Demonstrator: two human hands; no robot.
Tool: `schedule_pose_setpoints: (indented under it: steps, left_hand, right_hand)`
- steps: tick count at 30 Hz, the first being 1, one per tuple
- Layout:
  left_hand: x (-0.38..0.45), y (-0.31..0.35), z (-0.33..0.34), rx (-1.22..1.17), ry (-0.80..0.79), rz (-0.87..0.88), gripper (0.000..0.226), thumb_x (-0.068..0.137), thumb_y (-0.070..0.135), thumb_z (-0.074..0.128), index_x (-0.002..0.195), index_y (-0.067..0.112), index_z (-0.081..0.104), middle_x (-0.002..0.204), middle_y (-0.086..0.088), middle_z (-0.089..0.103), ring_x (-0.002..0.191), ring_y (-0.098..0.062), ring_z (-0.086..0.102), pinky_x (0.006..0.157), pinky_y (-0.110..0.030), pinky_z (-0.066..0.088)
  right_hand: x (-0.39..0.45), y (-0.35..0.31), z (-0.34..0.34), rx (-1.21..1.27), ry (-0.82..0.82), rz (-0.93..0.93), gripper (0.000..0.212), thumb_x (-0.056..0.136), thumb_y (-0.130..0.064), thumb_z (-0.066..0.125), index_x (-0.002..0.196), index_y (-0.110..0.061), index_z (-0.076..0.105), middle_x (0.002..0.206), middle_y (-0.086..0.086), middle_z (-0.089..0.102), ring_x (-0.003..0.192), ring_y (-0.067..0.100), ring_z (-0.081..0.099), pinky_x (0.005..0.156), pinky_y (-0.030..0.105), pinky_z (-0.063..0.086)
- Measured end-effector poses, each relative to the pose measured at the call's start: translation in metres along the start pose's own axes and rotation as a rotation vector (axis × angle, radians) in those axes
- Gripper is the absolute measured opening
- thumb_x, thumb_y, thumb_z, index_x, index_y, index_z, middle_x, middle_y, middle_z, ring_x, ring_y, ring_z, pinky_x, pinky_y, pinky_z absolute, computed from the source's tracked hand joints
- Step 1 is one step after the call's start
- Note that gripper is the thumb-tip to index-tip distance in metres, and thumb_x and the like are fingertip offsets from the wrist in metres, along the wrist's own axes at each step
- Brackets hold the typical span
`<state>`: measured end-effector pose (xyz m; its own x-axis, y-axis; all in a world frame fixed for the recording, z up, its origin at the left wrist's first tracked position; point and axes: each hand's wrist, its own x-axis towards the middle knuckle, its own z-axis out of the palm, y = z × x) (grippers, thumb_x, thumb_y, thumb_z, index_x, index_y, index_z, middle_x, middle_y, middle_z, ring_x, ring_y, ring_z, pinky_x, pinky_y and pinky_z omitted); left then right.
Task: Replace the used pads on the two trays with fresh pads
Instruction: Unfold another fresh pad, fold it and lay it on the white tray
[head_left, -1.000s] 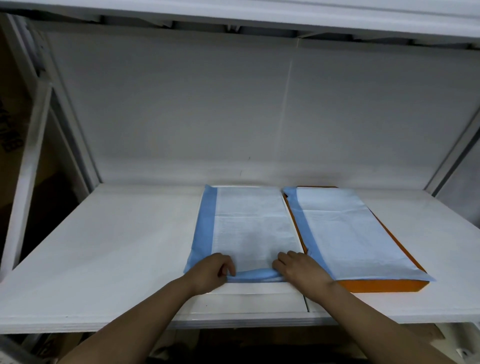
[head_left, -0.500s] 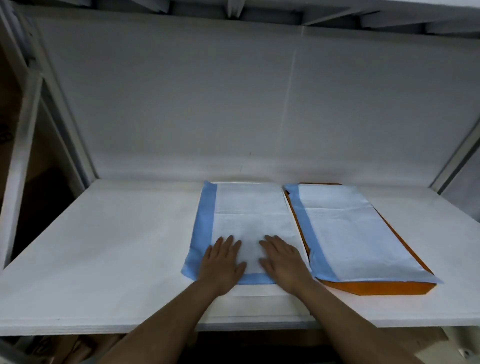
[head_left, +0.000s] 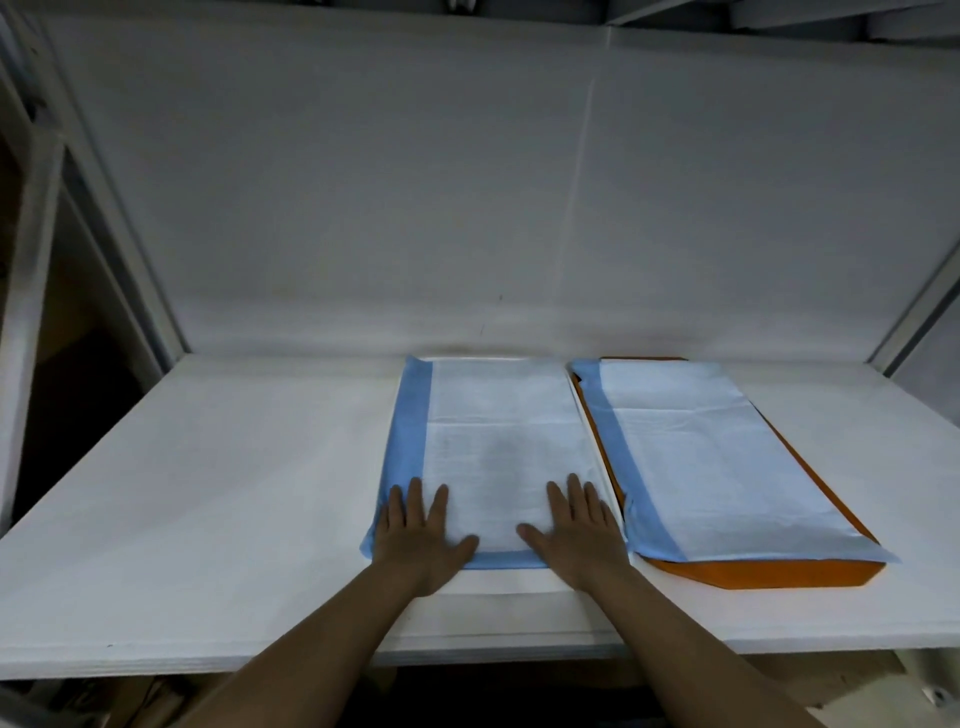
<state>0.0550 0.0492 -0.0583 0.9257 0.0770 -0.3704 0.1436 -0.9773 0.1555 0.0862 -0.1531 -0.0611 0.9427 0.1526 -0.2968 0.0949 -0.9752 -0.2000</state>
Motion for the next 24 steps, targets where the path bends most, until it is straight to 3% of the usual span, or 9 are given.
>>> schedule_pose_setpoints:
  steps: [2,4,7,10,13,17,19,21,24]
  left_hand:
    - [0.002,0.001,-0.007,0.010,0.000,-0.011,0.082,0.091,0.064,0.030,0.152,0.023,-0.005,0.158,-0.011,-0.018,0.144,-0.036,-0.016,0.118,-0.045,0.000]
    - [0.010,0.002,-0.019,0.017,0.081,0.013,0.076,0.092,0.056,0.035,0.151,0.017,0.008,0.158,-0.012,-0.002,0.145,-0.034,-0.003,0.118,-0.044,0.010]
    - [0.037,0.005,-0.040,0.015,0.219,0.111,0.069,0.097,0.051,0.032,0.152,0.016,0.008,0.160,-0.009,0.000,0.147,-0.026,-0.001,0.118,-0.039,0.006]
    - [0.077,0.011,-0.050,-0.001,0.277,0.146,0.069,0.098,0.051,0.028,0.152,0.018,0.003,0.160,-0.005,-0.003,0.148,-0.023,-0.004,0.119,-0.037,0.000]
    - [0.112,0.017,-0.048,0.015,0.335,0.150,0.069,0.098,0.055,0.023,0.152,0.020,0.000,0.160,-0.003,-0.005,0.148,-0.021,-0.006,0.119,-0.037,-0.001]
    - [0.146,0.013,-0.035,0.037,0.330,0.188,0.072,0.092,0.066,0.011,0.152,0.027,-0.001,0.160,0.003,-0.006,0.147,-0.018,-0.008,0.119,-0.037,-0.003]
    - [0.150,0.009,-0.026,0.007,0.336,0.184,0.102,0.065,0.081,-0.020,0.151,0.030,-0.003,0.160,0.005,-0.008,0.147,-0.017,-0.010,0.119,-0.036,-0.005]
    - [0.150,0.002,-0.023,-0.023,0.352,0.138,0.130,0.039,0.081,-0.040,0.152,0.028,-0.004,0.160,0.003,-0.009,0.147,-0.017,-0.011,0.118,-0.036,-0.006]
    - [0.148,-0.004,-0.022,-0.073,0.369,0.053,0.124,0.049,0.082,-0.027,0.152,0.016,-0.006,0.160,-0.003,-0.010,0.147,-0.020,-0.012,0.118,-0.036,-0.007]
  right_hand:
    - [0.000,-0.005,-0.003,0.016,0.047,0.043,0.081,0.092,-0.064,0.028,0.152,-0.020,-0.001,0.159,0.008,-0.013,0.146,0.026,-0.010,0.118,0.038,0.001]
    - [0.006,-0.011,-0.014,-0.036,0.200,0.037,0.073,0.093,-0.058,0.035,0.150,-0.017,0.014,0.159,0.007,0.005,0.145,0.026,0.008,0.115,0.039,0.015]
    - [0.033,-0.019,-0.033,-0.092,0.333,-0.078,0.063,0.096,-0.052,0.033,0.147,-0.017,0.022,0.156,0.005,0.020,0.142,0.022,0.018,0.111,0.037,0.020]
    - [0.076,-0.032,-0.042,-0.061,0.281,-0.167,0.088,0.082,-0.072,0.003,0.150,-0.018,0.015,0.159,0.002,0.012,0.147,0.019,0.007,0.116,0.035,0.009]
    - [0.121,-0.036,-0.039,-0.049,0.272,-0.203,0.137,0.038,-0.083,-0.038,0.152,-0.021,0.007,0.160,-0.001,0.001,0.147,0.017,-0.003,0.118,0.035,0.000]
    - [0.151,-0.025,-0.030,-0.048,0.249,-0.200,0.140,0.033,-0.085,-0.039,0.152,-0.026,0.005,0.160,-0.004,-0.003,0.147,0.014,-0.007,0.117,0.033,-0.004]
    - [0.154,-0.012,-0.023,-0.038,0.250,-0.156,0.138,0.033,-0.085,-0.038,0.152,-0.028,0.004,0.160,-0.007,-0.005,0.147,0.012,-0.009,0.117,0.033,-0.005]
    - [0.152,-0.002,-0.021,-0.011,0.271,-0.102,0.138,0.035,-0.085,-0.038,0.152,-0.026,0.003,0.160,-0.006,-0.006,0.147,0.013,-0.009,0.117,0.032,-0.005]
    - [0.148,-0.002,-0.022,0.011,0.282,-0.035,0.136,0.040,-0.086,-0.033,0.152,-0.019,0.004,0.160,0.000,-0.004,0.147,0.016,-0.005,0.118,0.032,-0.002]
